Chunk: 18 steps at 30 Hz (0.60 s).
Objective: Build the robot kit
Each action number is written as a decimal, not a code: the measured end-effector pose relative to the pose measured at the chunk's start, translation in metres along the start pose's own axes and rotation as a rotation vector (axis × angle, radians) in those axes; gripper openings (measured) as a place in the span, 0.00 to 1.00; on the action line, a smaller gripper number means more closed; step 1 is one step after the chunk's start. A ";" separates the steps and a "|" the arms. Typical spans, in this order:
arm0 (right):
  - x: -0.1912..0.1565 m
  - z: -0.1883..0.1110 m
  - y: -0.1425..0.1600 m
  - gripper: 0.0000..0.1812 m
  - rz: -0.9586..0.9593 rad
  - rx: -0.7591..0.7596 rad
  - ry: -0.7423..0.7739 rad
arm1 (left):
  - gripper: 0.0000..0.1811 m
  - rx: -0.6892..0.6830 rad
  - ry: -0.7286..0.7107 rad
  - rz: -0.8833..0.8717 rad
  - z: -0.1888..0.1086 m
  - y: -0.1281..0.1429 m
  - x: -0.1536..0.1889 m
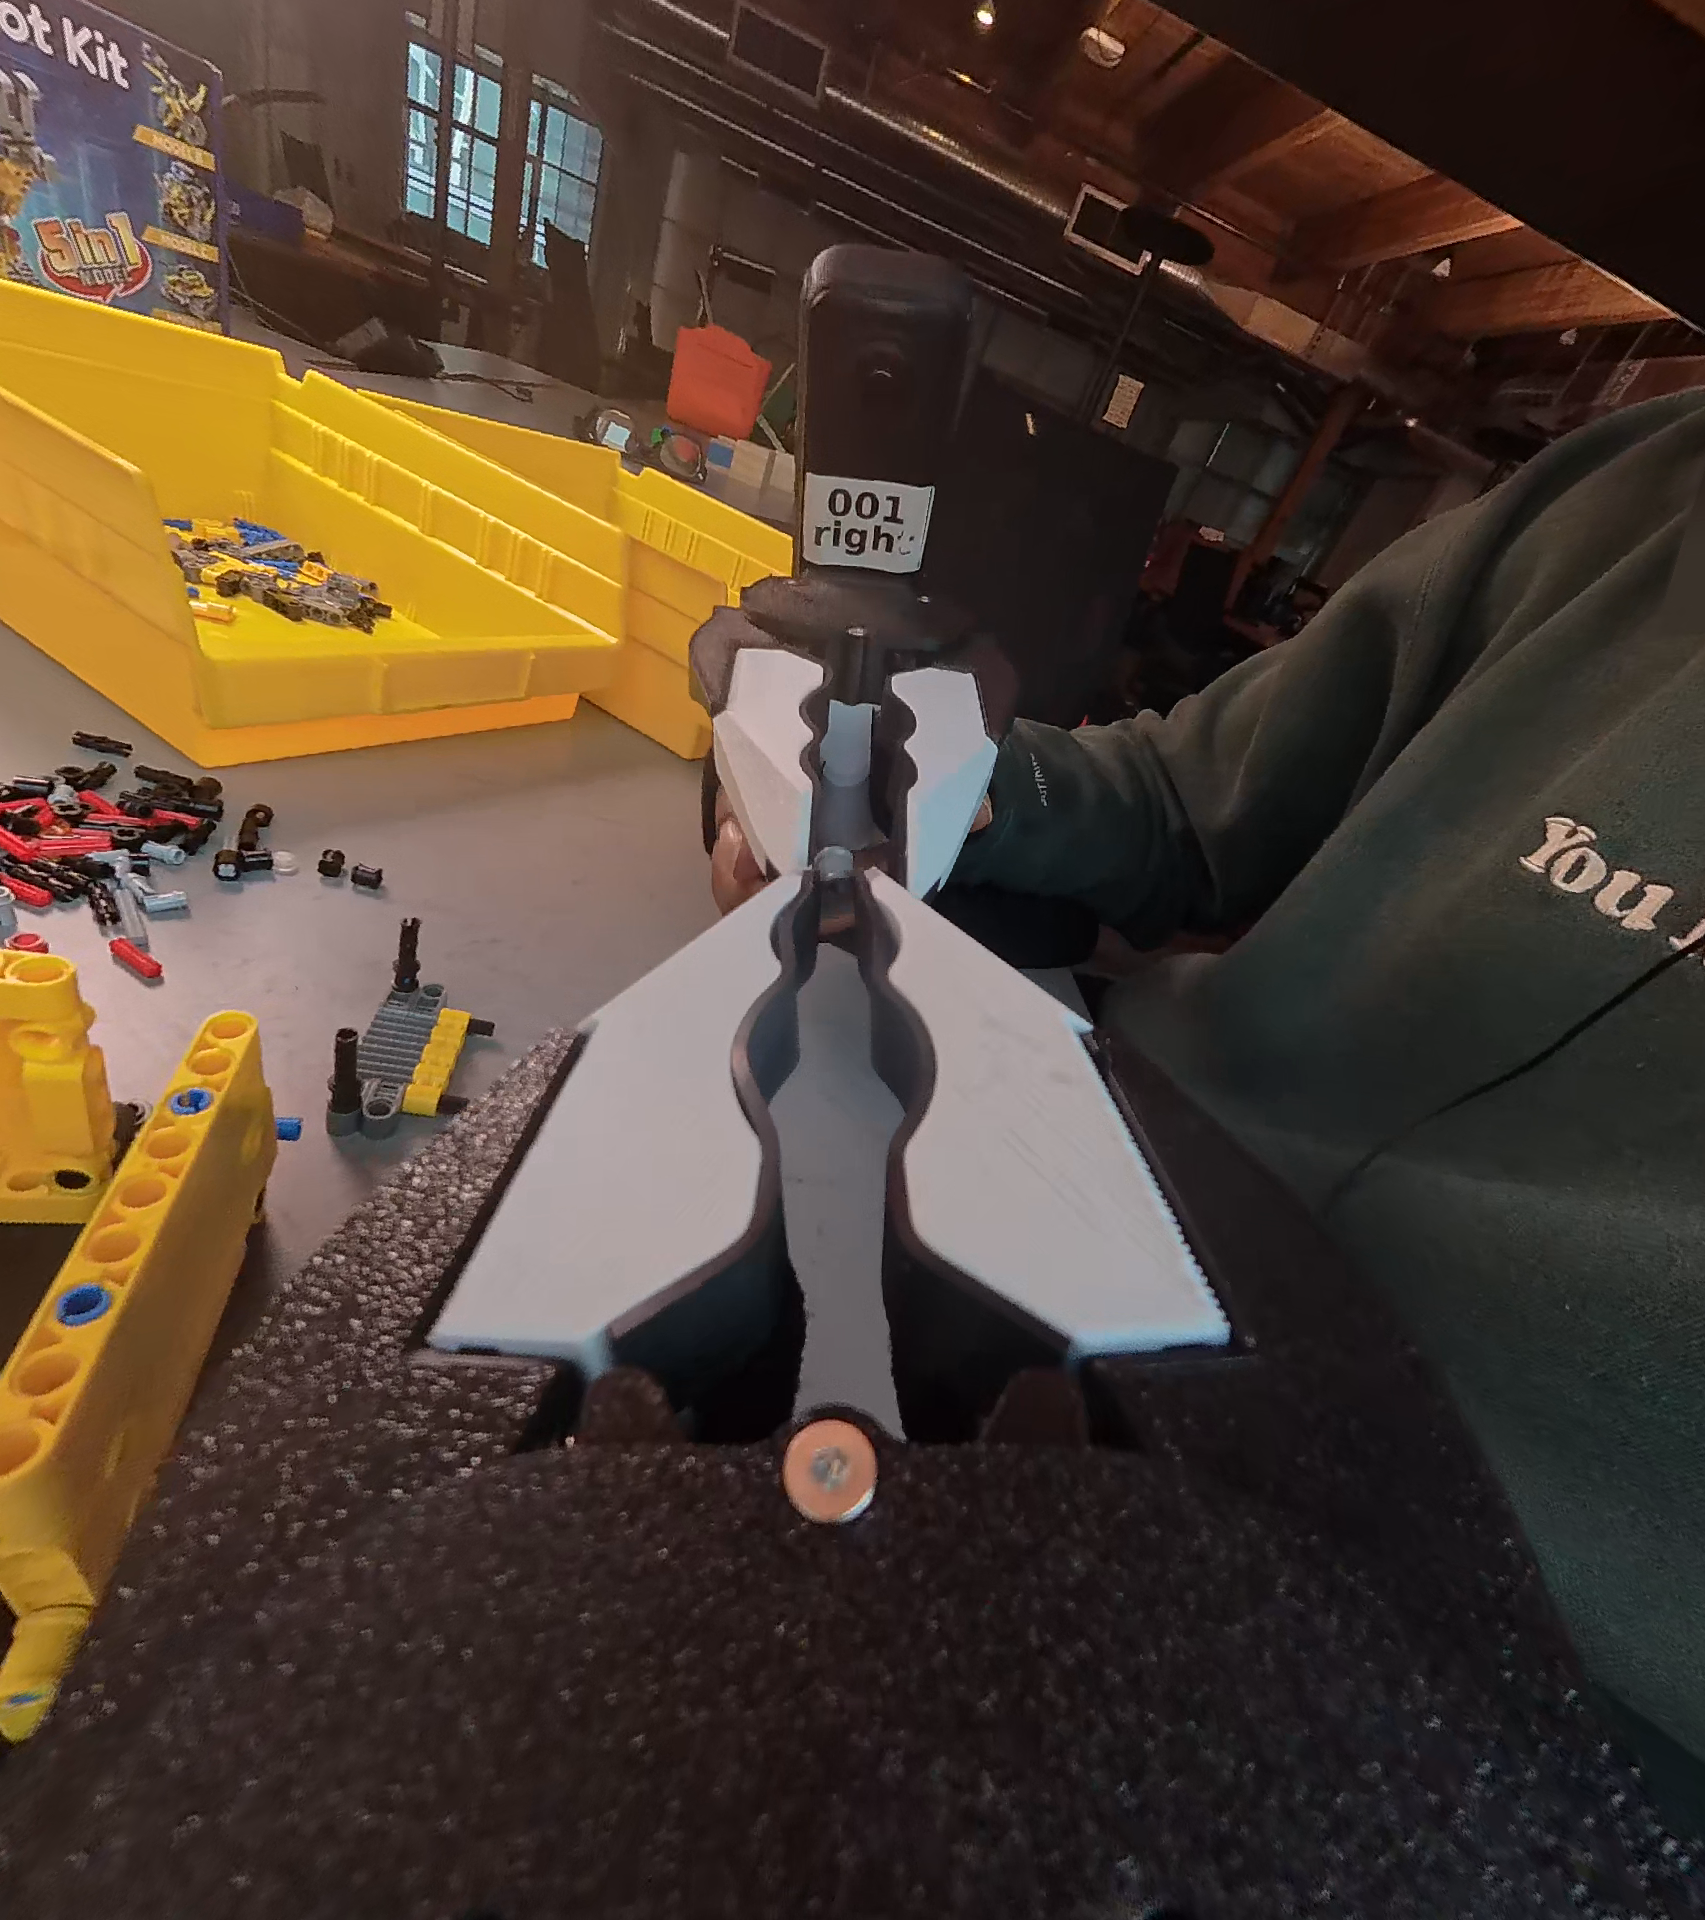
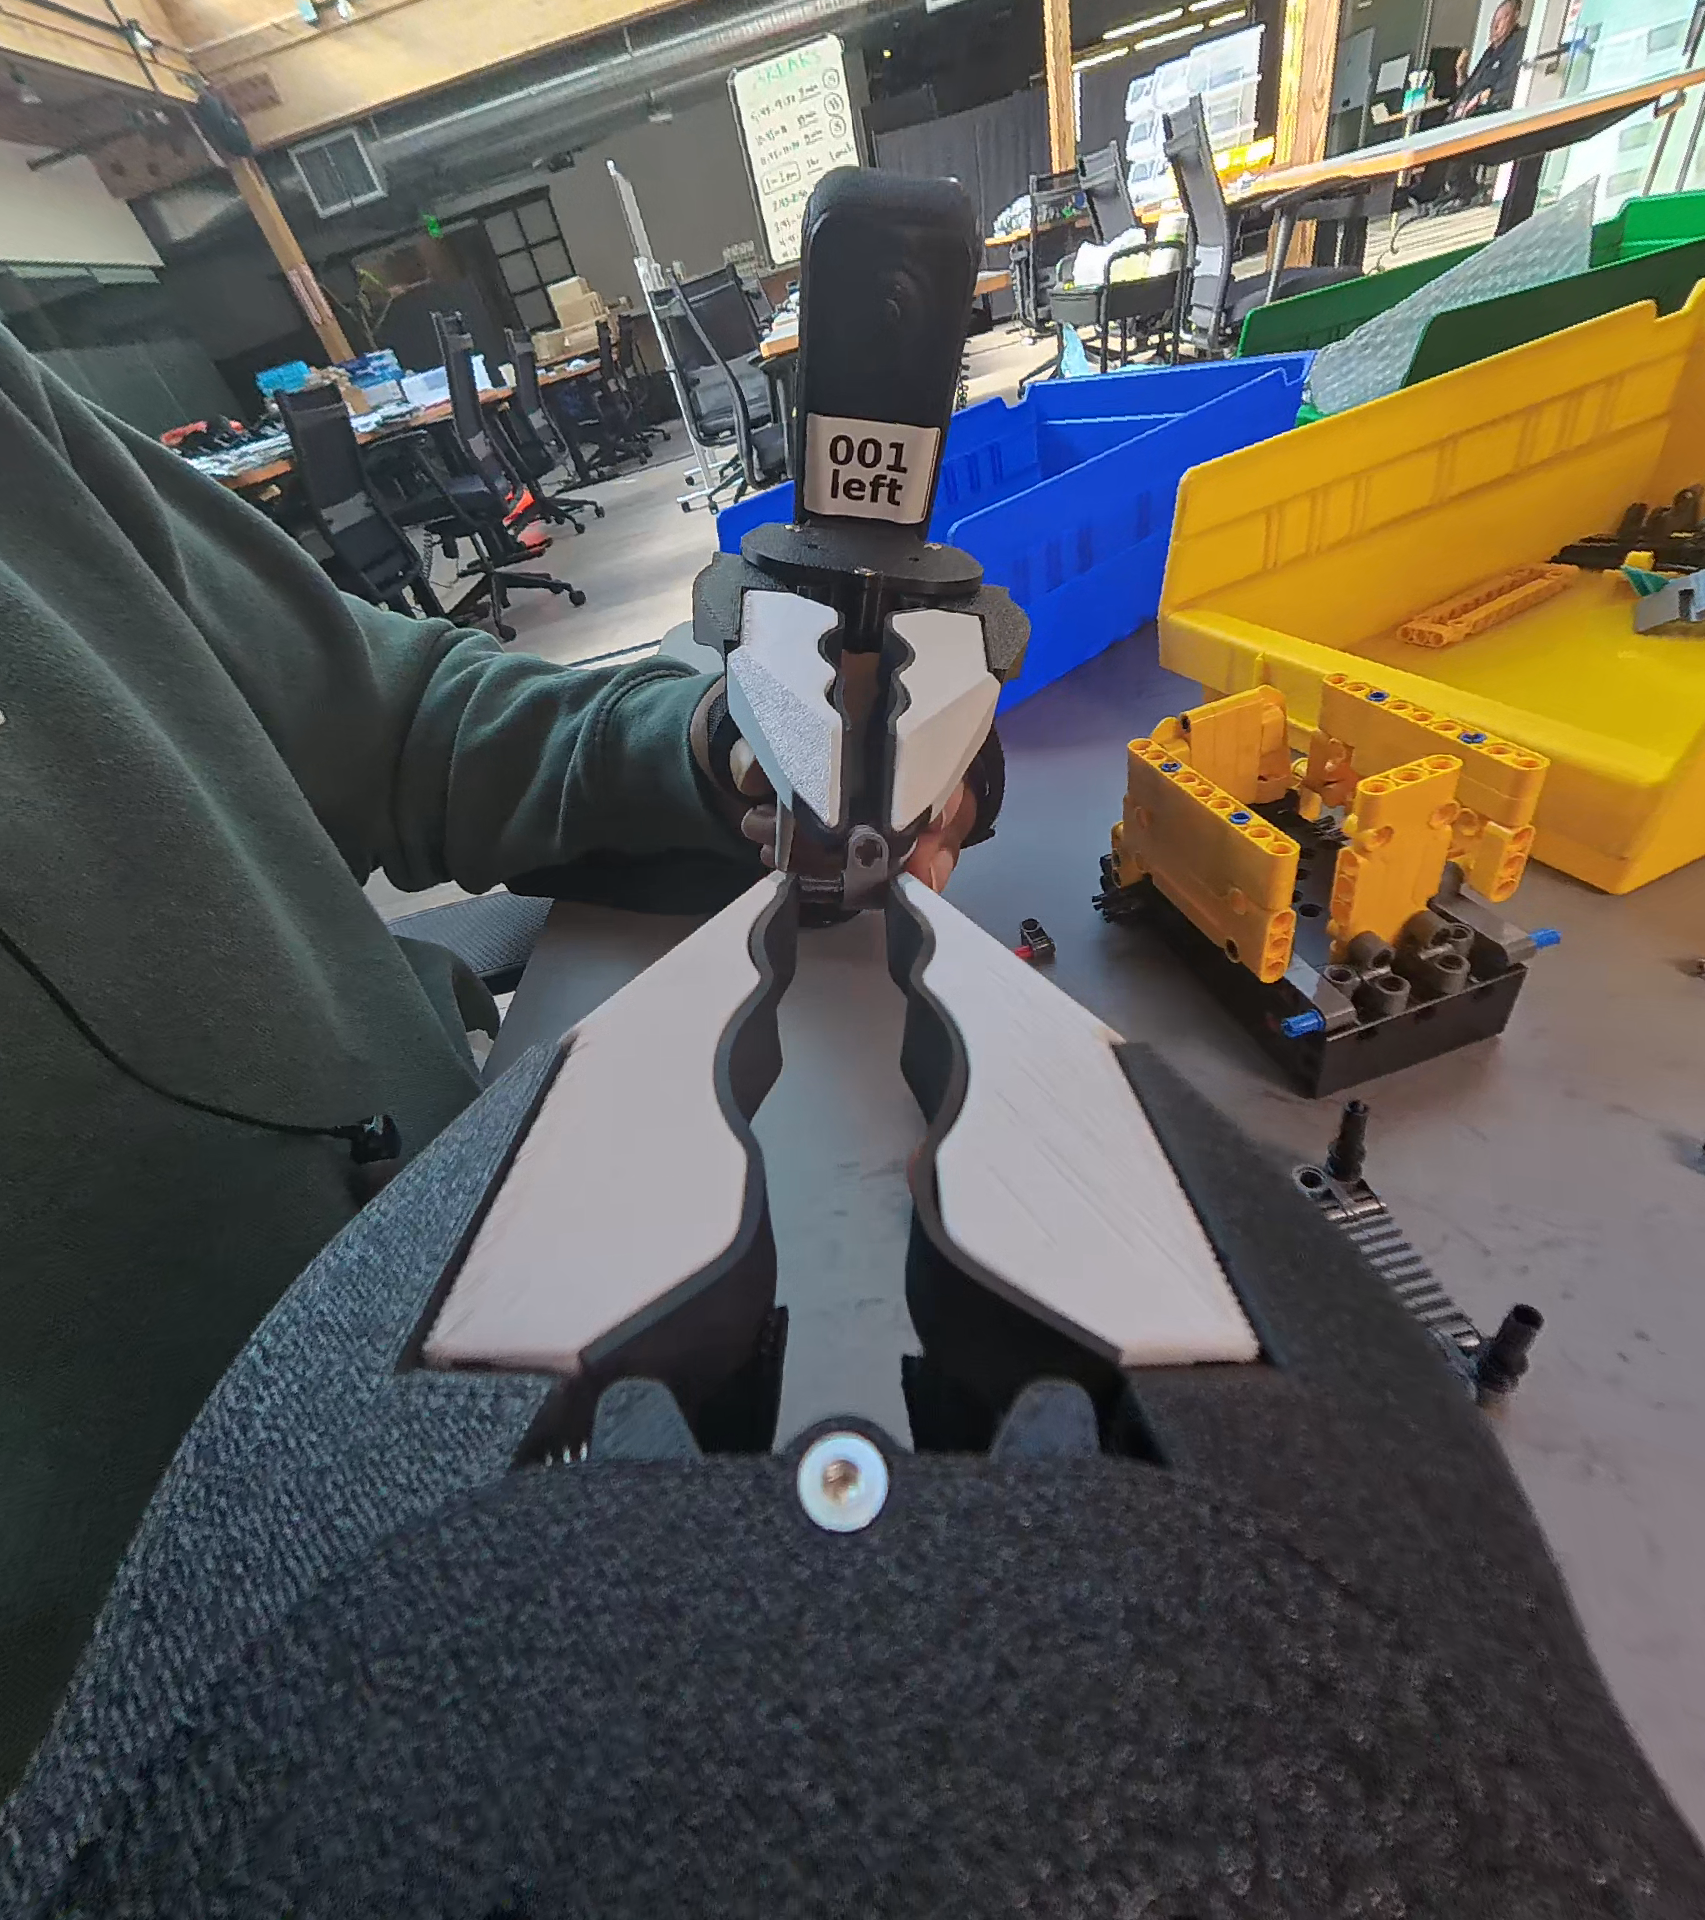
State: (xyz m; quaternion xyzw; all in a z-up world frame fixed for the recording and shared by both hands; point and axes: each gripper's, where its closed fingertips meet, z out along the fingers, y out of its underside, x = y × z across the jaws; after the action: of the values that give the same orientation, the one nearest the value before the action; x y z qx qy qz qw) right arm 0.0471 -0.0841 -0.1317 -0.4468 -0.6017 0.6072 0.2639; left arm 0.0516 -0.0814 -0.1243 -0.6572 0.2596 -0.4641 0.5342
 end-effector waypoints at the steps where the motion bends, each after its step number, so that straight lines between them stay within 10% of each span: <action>1: -0.001 0.000 0.000 0.09 -0.005 -0.002 -0.003 | 0.03 -0.001 0.003 0.000 0.000 0.000 0.001; 11: 0.019 -0.004 0.005 0.08 0.070 -0.026 0.071 | 0.04 -0.058 -0.088 -0.009 -0.007 0.005 -0.017; 18: 0.051 -0.024 0.007 0.08 0.219 0.000 0.159 | 0.11 -0.426 -0.220 0.091 -0.012 0.061 -0.036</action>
State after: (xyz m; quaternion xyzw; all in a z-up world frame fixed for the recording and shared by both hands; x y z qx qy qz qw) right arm 0.0455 -0.0298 -0.1467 -0.5564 -0.5266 0.5951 0.2428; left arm 0.0343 -0.0749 -0.1935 -0.7891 0.3214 -0.3000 0.4290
